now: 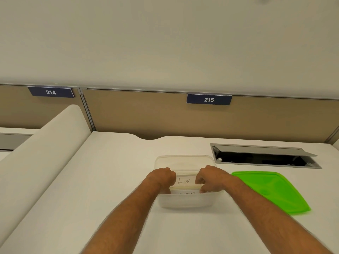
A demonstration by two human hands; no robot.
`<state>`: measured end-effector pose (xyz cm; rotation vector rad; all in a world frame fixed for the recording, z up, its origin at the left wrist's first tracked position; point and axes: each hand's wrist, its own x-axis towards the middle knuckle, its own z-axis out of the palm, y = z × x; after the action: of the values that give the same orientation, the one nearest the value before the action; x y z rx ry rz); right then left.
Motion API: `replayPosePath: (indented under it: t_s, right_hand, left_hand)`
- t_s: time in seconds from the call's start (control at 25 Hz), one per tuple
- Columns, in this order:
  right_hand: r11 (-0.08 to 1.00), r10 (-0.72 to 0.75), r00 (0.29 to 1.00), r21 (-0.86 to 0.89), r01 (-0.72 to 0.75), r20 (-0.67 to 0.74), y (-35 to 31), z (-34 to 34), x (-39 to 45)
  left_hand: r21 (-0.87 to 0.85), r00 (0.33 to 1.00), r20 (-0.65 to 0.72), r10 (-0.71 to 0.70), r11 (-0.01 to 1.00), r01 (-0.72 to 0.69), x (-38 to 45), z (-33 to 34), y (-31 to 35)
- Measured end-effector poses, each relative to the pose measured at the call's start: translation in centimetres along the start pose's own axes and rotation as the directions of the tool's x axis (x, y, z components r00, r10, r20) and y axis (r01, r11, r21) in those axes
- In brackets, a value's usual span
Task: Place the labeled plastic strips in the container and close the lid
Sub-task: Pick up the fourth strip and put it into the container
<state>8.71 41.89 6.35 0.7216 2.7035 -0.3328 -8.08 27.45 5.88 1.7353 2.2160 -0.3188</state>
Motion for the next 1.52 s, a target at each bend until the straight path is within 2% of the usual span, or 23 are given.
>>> replayPosePath:
  t_s: [0.12,0.2,0.28,0.4,0.64,0.88,1.2,1.52]
  right_hand:
    - [0.997,0.009,0.983,0.075,0.005,-0.185,-0.2,-0.2,-1.0]
    - [0.993,0.031,0.925,0.115,0.014,-0.379,-0.3,0.1,-1.8]
    - [0.99,0.057,0.844,0.142,0.023,-0.534,-0.7,0.8,-2.6]
    - [0.992,0.076,0.752,0.123,0.007,-0.655,-1.7,2.1,-3.9]
    - [0.994,0.067,0.716,-0.015,-0.107,-0.695,-3.5,4.4,-6.5]
    - [0.985,0.107,0.718,-0.023,-0.169,-0.688,-3.9,5.9,-8.5]
    - [0.964,0.194,0.716,-0.003,-0.265,-0.671,-1.7,6.8,-12.2]
    - [0.918,0.348,0.685,0.084,-0.388,-0.64,3.7,8.5,-18.4]
  left_hand:
    - [-0.053,0.995,-0.098,-0.018,0.999,0.012,-0.7,-0.5,-0.2]
    - [-0.084,0.968,-0.251,-0.02,0.996,-0.001,-1.4,-0.7,-0.1]
    - [-0.126,0.91,-0.415,-0.022,0.992,-0.033,-2.0,-0.3,0.2]
    - [-0.137,0.802,-0.596,-0.028,0.988,-0.067,-3.1,0.9,1.0]
    - [-0.051,0.766,-0.64,-0.062,0.998,0.039,-5.3,3.1,2.7]
    - [-0.044,0.776,-0.627,-0.068,0.998,0.051,-6.9,4.3,3.8]
    - [-0.005,0.783,-0.622,0.003,1.0,-0.008,-6.5,3.9,6.9]
    - [0.055,0.784,-0.603,0.149,0.988,-0.145,-4.6,3.9,13.9]
